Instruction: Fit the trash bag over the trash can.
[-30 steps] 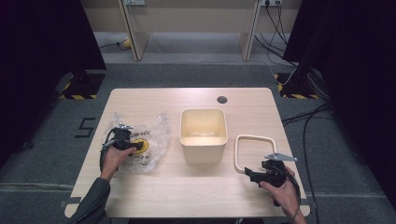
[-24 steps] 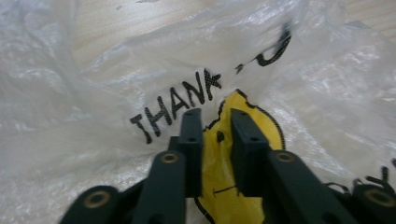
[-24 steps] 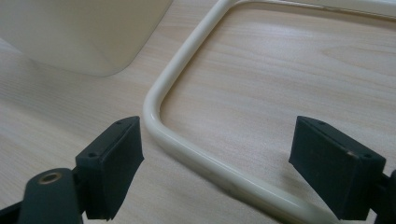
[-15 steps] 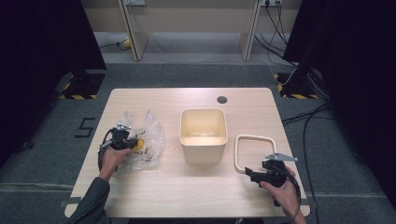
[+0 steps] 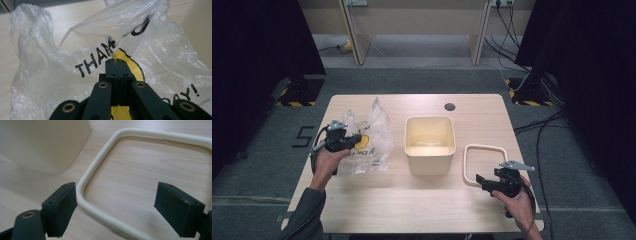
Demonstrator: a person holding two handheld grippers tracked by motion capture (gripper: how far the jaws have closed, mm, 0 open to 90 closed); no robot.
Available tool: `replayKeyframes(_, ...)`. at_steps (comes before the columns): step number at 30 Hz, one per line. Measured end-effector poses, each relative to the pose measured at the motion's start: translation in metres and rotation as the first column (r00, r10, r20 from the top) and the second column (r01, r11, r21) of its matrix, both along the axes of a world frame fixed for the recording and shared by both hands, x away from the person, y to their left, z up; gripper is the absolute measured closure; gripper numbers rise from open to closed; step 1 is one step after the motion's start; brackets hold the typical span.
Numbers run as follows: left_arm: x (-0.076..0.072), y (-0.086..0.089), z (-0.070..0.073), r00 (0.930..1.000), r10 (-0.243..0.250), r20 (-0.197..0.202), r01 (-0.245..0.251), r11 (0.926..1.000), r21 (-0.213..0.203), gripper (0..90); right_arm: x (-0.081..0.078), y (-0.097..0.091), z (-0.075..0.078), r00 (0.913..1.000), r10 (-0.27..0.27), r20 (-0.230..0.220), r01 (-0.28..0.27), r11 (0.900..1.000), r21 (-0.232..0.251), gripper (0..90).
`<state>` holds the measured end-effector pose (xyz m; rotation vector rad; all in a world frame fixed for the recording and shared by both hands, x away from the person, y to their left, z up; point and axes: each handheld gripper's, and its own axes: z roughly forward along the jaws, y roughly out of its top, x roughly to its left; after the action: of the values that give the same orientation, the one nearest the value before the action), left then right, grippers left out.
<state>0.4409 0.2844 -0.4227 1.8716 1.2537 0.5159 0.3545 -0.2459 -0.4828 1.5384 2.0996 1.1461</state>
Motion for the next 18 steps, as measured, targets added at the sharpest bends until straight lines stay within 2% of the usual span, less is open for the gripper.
replayKeyframes(3,-0.002,-0.005,0.018,0.9994,-0.018,0.030,0.019,0.9997,-0.017,89.0,0.001,0.000,0.006,0.9998,0.006,0.021,-0.006,1.0000,0.004,18.0)
replayKeyframes(6,-0.002,-0.012,0.036,0.9975,-0.039,0.058,0.039,0.9992,-0.002,89.0,0.002,0.000,0.012,0.9995,0.004,0.032,-0.004,0.9999,0.012,18.0)
replayKeyframes(18,0.002,-0.031,0.065,0.9927,-0.083,0.088,0.085,0.9962,-0.019,89.0,0.009,0.007,0.033,0.9967,0.024,0.077,-0.027,0.9993,0.027,18.3)
